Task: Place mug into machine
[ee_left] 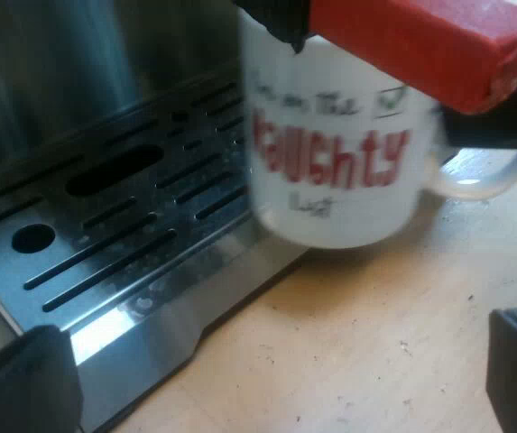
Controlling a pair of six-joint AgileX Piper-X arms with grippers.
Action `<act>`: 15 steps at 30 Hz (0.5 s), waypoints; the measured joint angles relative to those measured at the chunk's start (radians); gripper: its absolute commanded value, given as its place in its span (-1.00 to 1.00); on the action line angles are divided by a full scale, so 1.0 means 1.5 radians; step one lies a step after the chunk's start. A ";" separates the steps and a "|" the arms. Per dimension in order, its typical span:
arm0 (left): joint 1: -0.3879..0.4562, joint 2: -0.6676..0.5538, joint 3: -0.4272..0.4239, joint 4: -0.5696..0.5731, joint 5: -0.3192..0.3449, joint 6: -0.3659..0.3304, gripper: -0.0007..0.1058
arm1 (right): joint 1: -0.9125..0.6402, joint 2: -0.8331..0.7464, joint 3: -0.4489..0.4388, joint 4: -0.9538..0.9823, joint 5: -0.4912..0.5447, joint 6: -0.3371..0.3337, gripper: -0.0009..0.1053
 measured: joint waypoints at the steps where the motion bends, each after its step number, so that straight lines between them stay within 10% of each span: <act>1: 0.000 0.000 0.000 0.000 0.000 0.000 0.76 | -0.002 0.014 -0.010 -0.004 0.000 0.000 -0.98; 15: 0.000 0.000 0.000 0.000 0.014 0.000 0.76 | -0.042 0.126 -0.107 -0.019 0.000 -0.001 -0.98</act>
